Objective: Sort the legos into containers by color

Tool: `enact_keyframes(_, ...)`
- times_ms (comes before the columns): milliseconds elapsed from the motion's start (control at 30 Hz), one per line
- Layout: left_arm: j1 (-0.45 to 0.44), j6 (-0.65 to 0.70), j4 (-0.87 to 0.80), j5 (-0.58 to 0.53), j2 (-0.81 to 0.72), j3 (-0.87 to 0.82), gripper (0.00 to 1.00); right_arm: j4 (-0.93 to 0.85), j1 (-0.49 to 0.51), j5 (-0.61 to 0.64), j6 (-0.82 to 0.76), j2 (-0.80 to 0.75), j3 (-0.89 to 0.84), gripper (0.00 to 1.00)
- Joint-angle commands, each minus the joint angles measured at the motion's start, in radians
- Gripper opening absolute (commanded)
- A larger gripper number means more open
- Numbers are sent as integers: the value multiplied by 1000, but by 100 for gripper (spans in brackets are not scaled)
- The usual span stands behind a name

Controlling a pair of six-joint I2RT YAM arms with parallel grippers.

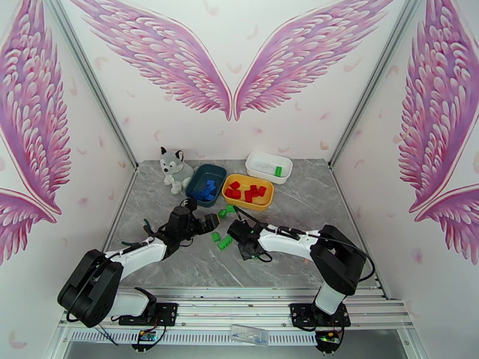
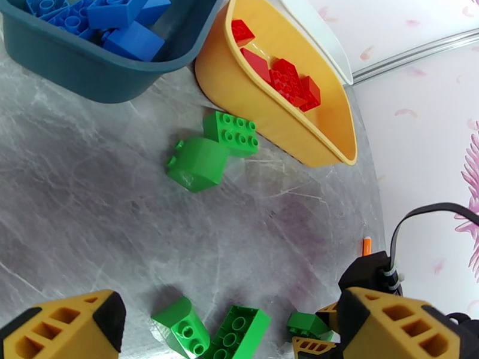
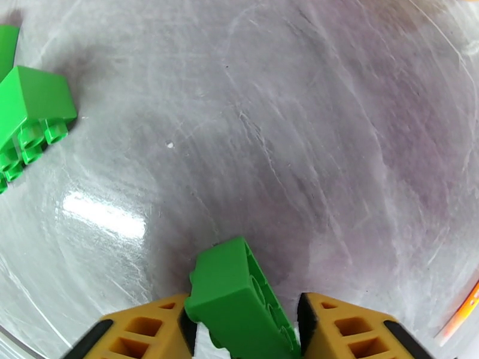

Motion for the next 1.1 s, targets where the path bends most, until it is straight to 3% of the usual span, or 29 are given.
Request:
enact_keyframes(0,7,-10,25,19,6,18,99,3,11,10,7,-10,7,37)
enact_keyframes(233,2,-8,125,125,16,20,99,4,7,98,15,-28,62,21)
enact_keyframes(500,-8,-31,282,223,71,18,99,82,-118,129,0,-22,224,19)
enact_keyframes(767,-10,-70,457,333,153,21,99,167,-319,107,-27,132,491,16)
enact_keyframes(1067,-10,-33,414,308,138,15,99,166,-519,-10,-38,421,907,10)
